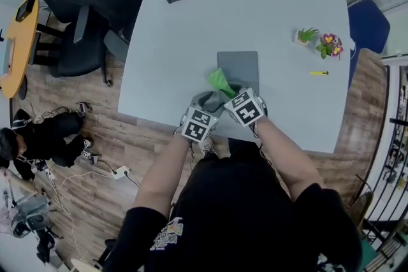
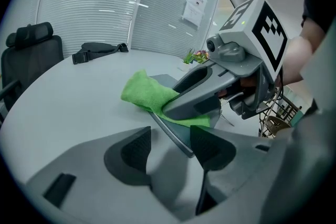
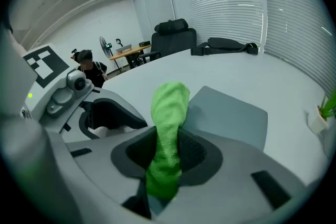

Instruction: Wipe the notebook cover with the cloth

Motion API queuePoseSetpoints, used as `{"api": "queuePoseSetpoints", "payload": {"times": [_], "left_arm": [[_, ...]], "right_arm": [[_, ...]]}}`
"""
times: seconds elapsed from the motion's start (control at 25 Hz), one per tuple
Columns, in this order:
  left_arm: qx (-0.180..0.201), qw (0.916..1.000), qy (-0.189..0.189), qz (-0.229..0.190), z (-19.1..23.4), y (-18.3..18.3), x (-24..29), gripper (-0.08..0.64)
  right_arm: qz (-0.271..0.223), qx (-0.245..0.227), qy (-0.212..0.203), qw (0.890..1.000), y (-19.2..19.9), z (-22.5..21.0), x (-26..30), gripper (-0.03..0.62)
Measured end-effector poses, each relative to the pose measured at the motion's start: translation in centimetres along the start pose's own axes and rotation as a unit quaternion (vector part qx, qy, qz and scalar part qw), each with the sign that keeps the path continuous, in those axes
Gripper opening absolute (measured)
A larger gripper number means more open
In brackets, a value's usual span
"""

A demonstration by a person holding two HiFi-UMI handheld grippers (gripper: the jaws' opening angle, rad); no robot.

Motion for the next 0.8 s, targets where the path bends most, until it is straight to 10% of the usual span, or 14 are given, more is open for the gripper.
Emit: {"api": "queuePoseSetpoints", "payload": {"times": [0.8], "left_arm": [[0.000,1.0000,-0.001,0.000,0.2,0.1,-0.1,0.238]], "right_arm": [[-0.021,0.084,0.058,0.995,2.2,-4.8,-2.5,0.111]]}}
Point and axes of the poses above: the fingertips, and each gripper's own axes: x forward along the fingers, z to its left, y out of its underside, the point moved 6 cm from there along -x, backward along the fingers, and after that the axes turned 4 degrees about -y, right-handed, at the moved point
